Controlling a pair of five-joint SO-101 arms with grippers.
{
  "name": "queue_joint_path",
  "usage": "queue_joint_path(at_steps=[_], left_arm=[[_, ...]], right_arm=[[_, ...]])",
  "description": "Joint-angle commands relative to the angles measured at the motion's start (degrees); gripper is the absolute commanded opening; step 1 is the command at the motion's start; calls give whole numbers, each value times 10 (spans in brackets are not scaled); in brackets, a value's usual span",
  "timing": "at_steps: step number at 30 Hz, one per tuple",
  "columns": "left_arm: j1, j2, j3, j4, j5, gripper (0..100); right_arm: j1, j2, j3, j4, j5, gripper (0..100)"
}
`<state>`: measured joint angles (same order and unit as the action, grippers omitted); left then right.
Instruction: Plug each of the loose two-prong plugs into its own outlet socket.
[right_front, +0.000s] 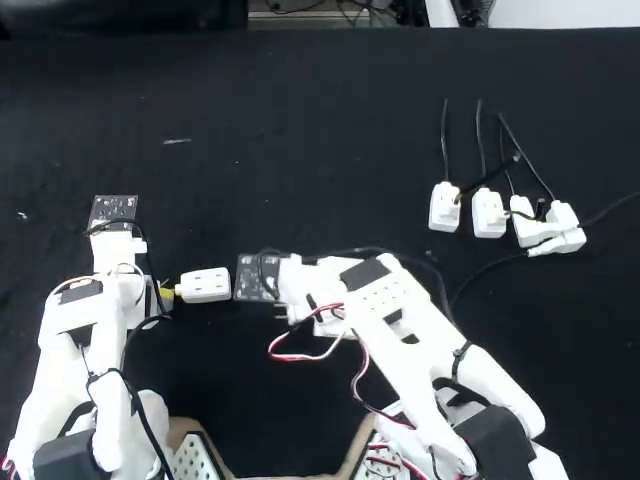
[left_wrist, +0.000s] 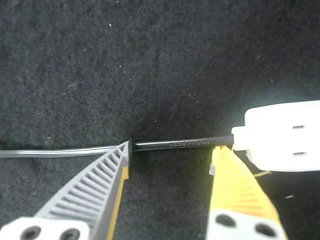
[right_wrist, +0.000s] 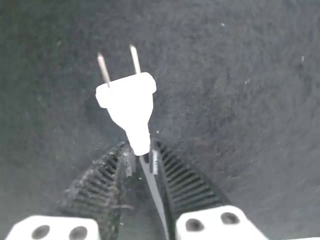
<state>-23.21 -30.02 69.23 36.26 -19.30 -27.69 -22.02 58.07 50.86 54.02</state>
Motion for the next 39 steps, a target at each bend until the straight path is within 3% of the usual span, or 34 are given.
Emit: queue_joint_path(at_steps=[1, 4, 13, 21, 32, 39], left_arm=[[-8, 0, 3, -10, 3, 259], [-8, 0, 4, -10, 3, 259], [-8, 0, 5, -10, 3, 259], [-8, 0, 5, -10, 3, 259], [-8, 0, 4, -10, 3, 259], [-8, 0, 4, -10, 3, 259]], right_arm=[[10, 9, -30, -9, -55, 196], [10, 16, -40, -9, -58, 260], [-13, 20, -42, -9, -56, 261], [-67, 19, -43, 25, 55, 261], [-68, 21, -68, 28, 61, 260], [-67, 130, -160, 88, 61, 180]])
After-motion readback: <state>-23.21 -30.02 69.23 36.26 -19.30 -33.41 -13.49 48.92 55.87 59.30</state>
